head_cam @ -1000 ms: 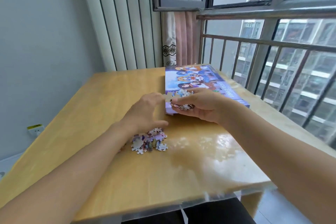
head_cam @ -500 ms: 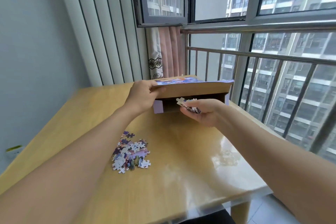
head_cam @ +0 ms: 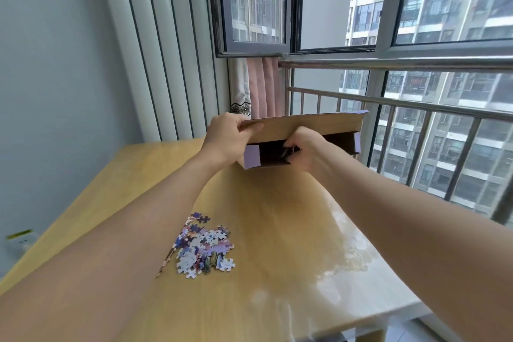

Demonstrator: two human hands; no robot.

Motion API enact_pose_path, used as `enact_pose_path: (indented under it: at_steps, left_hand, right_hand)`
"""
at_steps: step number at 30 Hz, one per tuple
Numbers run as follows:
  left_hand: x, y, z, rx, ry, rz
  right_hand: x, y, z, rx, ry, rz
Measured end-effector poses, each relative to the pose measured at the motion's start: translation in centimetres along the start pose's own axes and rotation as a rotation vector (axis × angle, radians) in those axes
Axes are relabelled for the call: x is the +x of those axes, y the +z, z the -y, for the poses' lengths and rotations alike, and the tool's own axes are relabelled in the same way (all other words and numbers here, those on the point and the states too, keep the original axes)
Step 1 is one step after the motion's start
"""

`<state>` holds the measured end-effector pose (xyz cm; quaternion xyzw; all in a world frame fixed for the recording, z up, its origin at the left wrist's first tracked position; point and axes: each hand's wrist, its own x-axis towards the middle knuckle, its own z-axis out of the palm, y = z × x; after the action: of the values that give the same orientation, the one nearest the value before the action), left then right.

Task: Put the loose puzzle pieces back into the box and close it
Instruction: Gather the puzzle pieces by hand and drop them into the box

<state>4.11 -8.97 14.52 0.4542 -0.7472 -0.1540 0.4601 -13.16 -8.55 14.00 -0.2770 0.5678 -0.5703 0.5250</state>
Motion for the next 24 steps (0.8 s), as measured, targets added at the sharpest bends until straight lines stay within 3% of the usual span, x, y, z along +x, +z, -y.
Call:
enact_pose_path:
  at_steps: [3, 5, 12, 17, 19, 21, 24]
  left_hand:
    - [0.5, -0.5, -0.1, -0.025, -0.007, -0.019]
    - [0.6, -0.8, -0.1, -0.041, -0.012, -0.039]
    - [0.6, -1.3, -0.6, -0.095, -0.009, -0.103]
    - [0.9, -1.5, -1.0, -0.094, -0.010, -0.129]
    - [0.9, -1.7, -1.4, -0.160, -0.035, -0.168]
    - [1.2, -1.9, -2.1, -0.279, -0.082, -0.229]
    - [1.9, -2.4, -2.7, -0.330, -0.085, -0.345]
  right_hand:
    - [-0.3, -0.5, 0.2, -0.061, -0.076, 0.034]
    - [-0.3, -0.8, 1.1, -0.116, 0.014, 0.135]
    - [0.3, -3.5, 0.6, -0.324, -0.237, 0.274]
    - [-1.7, -4.8, 1.1, -1.371, -0.863, 0.215]
    - [-1.9, -4.6, 1.0, -1.603, -1.044, 0.105]
    - [-1.7, -4.4, 1.4, -1.597, -1.241, -0.047]
    - [-1.0, -4.2, 3.1, -1.294, -1.478, -0.172]
